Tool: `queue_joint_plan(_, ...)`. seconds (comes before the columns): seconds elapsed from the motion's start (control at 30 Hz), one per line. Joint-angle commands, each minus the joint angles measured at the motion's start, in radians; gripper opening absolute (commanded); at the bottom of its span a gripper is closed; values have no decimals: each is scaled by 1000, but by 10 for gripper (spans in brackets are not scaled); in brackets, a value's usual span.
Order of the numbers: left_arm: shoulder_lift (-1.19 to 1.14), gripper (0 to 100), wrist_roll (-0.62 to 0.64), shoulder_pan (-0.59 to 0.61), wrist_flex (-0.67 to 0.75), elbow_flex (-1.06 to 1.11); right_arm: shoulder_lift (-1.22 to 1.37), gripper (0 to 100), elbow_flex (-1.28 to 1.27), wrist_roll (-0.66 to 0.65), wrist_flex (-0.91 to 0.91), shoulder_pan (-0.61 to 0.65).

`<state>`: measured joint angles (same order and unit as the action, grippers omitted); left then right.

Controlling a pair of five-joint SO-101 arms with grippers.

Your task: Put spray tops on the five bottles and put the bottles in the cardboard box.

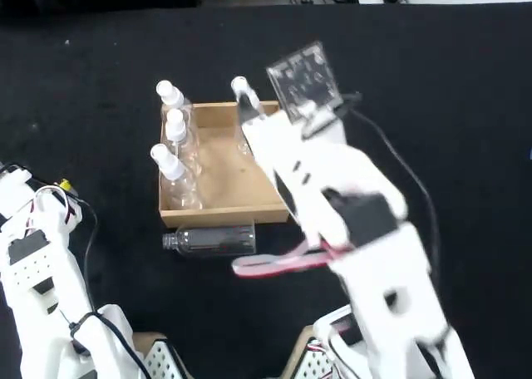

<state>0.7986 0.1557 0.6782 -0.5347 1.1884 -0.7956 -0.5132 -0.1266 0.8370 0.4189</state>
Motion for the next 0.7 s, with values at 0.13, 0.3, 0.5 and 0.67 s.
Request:
queue_joint_plan(0.13,20,198,9,13,20,-25,-229,234,90,-301,512,196)
queue_joint_plan(0.3,18,198,104,122,12,-58,-229,234,45,-321,615,385)
queue_joint_plan(0.5,-28,198,155,226,12,-102,-228,234,-119,-362,601,511)
queue_joint_plan(0.67,-256,198,157,246,11,-228,-228,234,-289,-364,496,526)
